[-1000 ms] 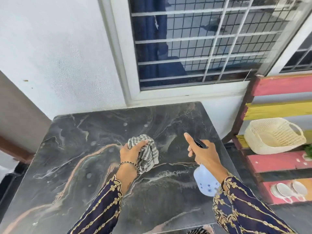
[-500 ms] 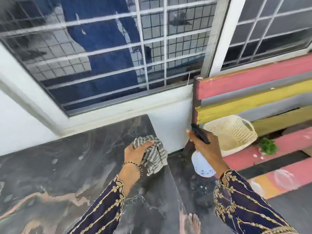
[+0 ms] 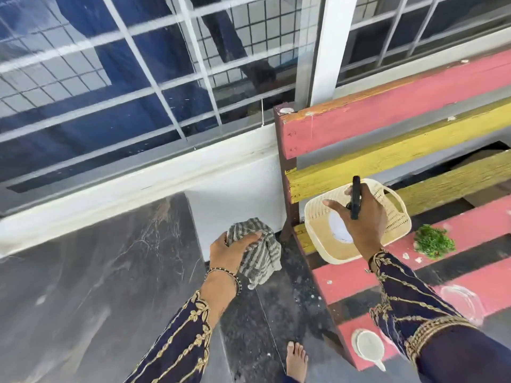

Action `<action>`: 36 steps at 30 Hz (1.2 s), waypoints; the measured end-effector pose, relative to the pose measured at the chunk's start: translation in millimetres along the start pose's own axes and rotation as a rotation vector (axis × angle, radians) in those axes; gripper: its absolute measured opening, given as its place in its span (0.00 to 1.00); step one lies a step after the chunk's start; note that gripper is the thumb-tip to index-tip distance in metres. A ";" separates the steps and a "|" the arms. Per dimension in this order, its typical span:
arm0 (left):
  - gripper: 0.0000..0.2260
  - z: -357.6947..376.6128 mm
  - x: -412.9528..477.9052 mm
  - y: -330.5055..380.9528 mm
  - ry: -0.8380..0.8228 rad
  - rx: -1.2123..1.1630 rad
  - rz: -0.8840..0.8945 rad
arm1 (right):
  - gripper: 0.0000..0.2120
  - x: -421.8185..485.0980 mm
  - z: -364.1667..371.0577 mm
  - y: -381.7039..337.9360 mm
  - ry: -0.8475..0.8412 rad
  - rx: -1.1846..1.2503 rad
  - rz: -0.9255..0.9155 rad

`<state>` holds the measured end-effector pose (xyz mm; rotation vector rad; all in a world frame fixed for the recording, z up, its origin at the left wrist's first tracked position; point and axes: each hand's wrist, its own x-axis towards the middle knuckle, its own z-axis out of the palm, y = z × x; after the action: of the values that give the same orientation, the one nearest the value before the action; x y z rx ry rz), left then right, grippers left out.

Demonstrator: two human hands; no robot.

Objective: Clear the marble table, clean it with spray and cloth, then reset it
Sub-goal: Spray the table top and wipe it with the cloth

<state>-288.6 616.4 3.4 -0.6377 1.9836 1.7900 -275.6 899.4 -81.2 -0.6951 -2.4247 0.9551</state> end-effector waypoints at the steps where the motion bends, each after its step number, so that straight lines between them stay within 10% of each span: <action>1: 0.14 2.0 3.6 -1.3 -0.001 0.015 -0.014 | 0.29 0.6 7.6 10.7 -0.017 -0.025 0.017; 17: 0.10 21.7 36.4 -32.9 0.071 0.074 -0.084 | 0.31 -19.3 73.3 84.8 -0.217 0.011 0.191; 32: 0.44 24.3 2.1 -30.9 0.084 -0.028 -0.103 | 0.29 -52.1 36.9 61.9 -0.235 0.016 0.288; 36: 0.34 6.5 -23.9 -23.3 0.043 -0.017 -0.096 | 0.29 -82.2 16.3 32.0 -0.223 -0.040 0.327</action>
<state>-255.8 622.7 -2.8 -0.7699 1.9332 1.7511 -211.6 862.9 -132.4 -1.0754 -2.5758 1.1665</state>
